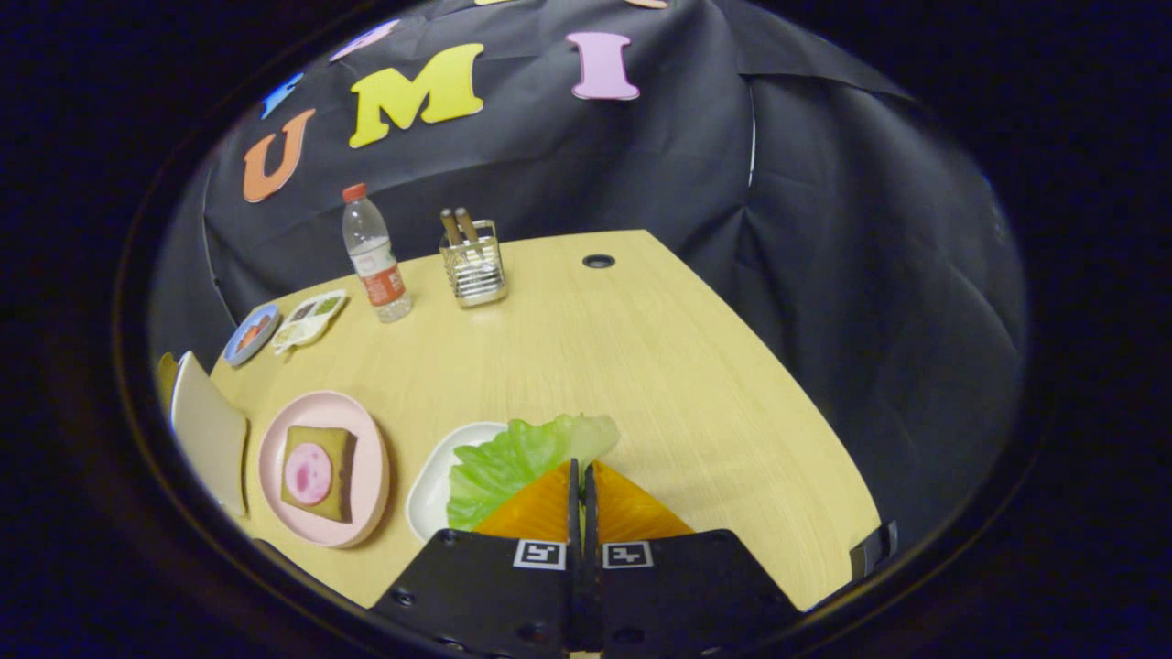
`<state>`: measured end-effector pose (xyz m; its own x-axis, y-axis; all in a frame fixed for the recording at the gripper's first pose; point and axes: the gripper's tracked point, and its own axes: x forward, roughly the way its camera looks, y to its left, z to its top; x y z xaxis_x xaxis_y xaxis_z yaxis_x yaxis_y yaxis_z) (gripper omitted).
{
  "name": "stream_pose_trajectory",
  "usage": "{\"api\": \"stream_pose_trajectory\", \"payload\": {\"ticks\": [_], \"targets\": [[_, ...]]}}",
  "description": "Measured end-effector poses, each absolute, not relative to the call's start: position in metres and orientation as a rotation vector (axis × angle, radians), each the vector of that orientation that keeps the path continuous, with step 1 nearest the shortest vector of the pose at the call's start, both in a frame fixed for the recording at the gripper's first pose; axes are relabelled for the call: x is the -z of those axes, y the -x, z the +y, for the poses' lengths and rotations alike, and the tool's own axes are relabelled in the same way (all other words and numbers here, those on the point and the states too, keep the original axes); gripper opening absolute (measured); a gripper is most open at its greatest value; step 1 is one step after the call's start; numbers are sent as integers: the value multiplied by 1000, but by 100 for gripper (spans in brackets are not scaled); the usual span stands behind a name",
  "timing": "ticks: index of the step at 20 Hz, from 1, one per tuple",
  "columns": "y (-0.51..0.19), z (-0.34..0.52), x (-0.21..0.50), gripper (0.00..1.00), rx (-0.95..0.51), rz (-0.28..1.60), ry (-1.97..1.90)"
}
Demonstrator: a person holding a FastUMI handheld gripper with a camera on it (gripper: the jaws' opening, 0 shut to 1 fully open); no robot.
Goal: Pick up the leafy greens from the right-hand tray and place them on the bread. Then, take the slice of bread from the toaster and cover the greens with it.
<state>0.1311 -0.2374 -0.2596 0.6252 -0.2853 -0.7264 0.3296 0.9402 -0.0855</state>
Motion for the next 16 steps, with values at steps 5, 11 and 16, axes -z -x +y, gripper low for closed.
{"api": "stream_pose_trajectory", "payload": {"ticks": [5, 11, 16], "targets": [[-125, -202, 215, 0, 323, 736, -16], [-115, -140, 173, 0, 272, 638, 37], [-116, -113, 181, 0, 263, 644, 78]]}}
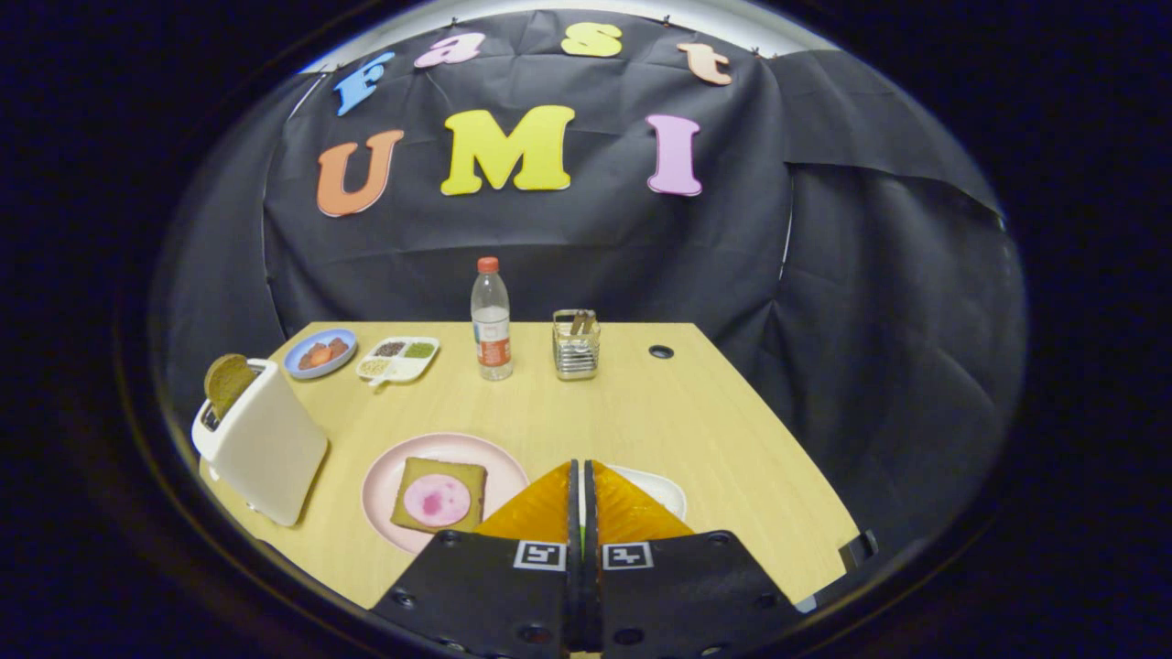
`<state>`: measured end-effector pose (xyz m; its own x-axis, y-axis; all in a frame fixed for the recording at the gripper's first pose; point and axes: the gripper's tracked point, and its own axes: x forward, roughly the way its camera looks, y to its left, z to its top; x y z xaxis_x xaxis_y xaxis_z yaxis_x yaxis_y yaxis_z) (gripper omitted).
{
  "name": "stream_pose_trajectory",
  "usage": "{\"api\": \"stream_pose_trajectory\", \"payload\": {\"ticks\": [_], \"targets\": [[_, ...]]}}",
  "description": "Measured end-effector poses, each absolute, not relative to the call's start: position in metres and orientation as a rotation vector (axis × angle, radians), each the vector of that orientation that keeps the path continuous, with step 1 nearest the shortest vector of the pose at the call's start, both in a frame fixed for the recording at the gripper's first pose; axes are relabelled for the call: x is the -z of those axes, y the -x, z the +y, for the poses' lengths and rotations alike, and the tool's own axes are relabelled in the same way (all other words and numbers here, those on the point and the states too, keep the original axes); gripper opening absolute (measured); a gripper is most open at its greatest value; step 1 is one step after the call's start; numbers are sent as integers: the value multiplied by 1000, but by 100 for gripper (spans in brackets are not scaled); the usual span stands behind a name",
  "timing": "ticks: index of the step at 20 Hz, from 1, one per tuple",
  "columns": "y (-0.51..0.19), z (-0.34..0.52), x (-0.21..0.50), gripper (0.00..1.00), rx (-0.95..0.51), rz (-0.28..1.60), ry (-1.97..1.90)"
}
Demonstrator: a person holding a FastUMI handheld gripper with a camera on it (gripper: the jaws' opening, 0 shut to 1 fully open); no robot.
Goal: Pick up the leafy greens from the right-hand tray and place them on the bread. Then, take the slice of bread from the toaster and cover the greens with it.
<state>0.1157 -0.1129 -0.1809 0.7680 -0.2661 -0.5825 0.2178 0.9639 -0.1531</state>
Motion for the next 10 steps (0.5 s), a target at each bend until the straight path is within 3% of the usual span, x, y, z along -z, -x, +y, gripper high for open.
{"api": "stream_pose_trajectory", "payload": {"ticks": [9, 10], "targets": [[-97, -94, 223, 2, 241, 708, 70], [-91, -93, 230, 15, 239, 716, 63]]}}
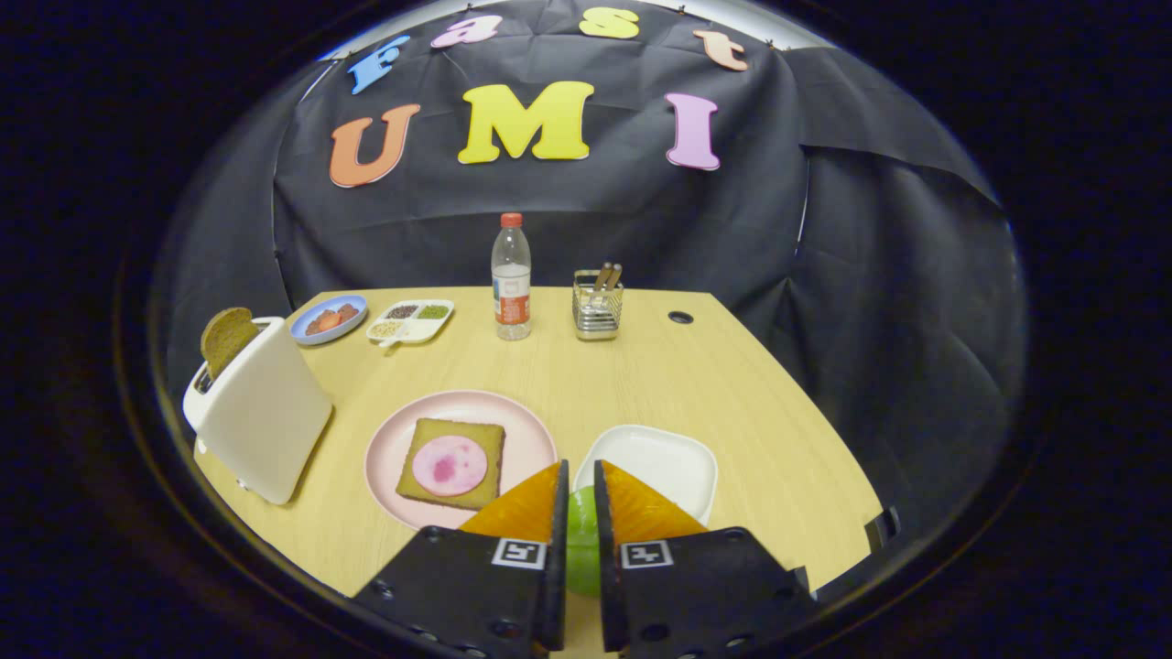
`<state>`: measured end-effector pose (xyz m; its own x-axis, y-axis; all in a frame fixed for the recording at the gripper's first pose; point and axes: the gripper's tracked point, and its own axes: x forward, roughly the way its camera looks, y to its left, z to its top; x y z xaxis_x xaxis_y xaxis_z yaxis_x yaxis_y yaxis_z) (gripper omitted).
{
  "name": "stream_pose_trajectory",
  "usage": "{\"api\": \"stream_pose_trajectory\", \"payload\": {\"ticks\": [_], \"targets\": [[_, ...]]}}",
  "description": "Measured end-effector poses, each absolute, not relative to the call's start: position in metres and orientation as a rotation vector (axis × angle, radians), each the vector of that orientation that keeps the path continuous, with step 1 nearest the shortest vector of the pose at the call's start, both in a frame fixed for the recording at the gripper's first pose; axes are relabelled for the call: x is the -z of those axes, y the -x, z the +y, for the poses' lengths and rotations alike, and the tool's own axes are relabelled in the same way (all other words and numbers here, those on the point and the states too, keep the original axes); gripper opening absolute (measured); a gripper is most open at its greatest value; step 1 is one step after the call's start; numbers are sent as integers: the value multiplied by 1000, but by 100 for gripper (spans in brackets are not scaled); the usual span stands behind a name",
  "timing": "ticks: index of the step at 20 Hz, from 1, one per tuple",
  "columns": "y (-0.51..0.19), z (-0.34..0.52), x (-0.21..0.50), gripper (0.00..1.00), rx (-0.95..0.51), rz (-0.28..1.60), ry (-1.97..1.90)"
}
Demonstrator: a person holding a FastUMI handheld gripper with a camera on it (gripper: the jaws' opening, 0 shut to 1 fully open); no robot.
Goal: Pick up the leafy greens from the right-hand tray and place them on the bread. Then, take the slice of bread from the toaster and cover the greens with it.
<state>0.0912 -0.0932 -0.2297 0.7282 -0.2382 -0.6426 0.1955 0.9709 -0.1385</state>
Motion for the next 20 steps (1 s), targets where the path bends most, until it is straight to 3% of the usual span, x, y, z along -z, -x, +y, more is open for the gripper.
{"api": "stream_pose_trajectory", "payload": {"ticks": [5, 10, 20], "targets": [[-67, -88, 248, 84, 242, 687, -3], [-42, -92, 284, 95, 290, 744, 19], [-34, -109, 338, 85, 360, 797, -31]]}}
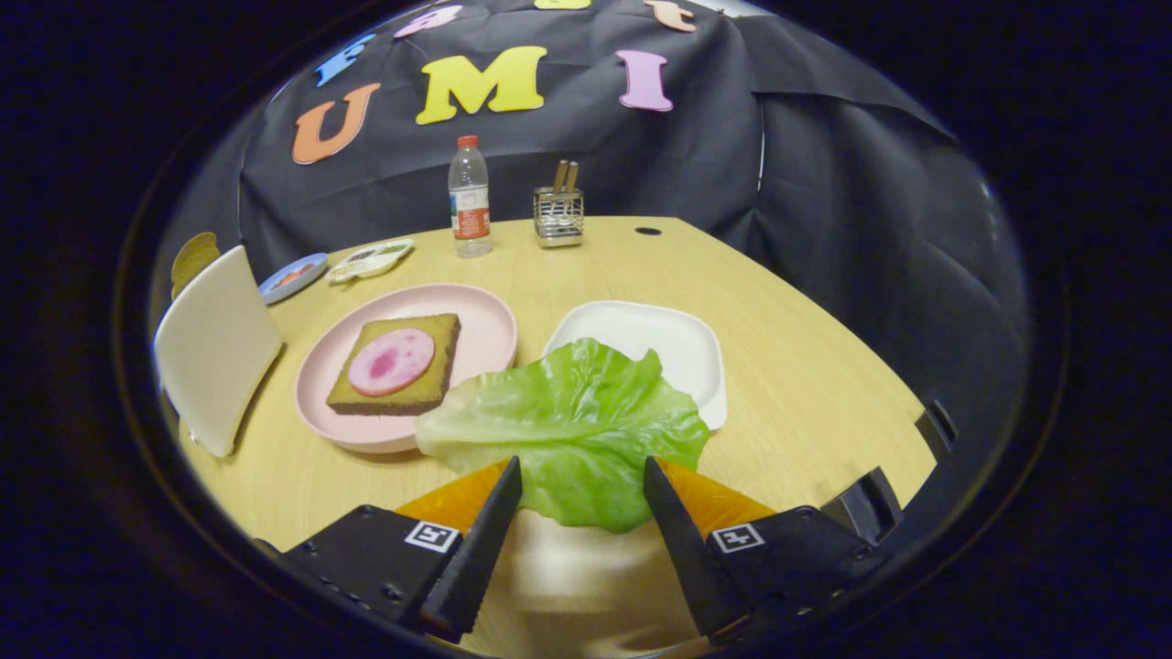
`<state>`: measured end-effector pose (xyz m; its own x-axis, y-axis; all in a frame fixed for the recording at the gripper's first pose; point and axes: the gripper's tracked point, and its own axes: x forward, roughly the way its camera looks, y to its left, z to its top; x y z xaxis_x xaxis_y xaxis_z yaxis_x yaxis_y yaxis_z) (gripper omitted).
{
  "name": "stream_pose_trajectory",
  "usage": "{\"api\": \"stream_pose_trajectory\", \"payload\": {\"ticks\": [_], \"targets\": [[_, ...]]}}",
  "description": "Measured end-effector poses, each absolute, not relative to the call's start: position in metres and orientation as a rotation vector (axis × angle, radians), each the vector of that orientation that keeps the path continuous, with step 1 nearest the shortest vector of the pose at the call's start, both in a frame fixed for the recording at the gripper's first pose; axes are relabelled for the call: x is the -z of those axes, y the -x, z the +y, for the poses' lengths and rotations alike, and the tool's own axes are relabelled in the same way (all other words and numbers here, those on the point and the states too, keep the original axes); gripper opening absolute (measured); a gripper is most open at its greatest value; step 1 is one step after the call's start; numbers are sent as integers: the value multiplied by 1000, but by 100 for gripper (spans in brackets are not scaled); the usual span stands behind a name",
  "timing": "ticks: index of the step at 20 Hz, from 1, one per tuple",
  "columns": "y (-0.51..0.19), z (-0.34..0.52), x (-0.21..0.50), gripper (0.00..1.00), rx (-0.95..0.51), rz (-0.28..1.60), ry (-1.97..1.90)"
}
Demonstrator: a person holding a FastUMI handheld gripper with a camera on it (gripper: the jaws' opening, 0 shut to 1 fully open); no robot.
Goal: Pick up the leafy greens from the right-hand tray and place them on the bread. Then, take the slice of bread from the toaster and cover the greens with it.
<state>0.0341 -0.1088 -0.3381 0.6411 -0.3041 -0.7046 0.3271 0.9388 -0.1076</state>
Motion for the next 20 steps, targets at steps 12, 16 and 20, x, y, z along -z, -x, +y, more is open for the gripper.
{"api": "stream_pose_trajectory", "payload": {"ticks": [12, 16, 20], "targets": [[-34, -95, 296, 0, 315, 666, -15], [-38, -88, 265, 0, 302, 600, -22], [-51, -73, 238, 0, 284, 544, -36]]}}
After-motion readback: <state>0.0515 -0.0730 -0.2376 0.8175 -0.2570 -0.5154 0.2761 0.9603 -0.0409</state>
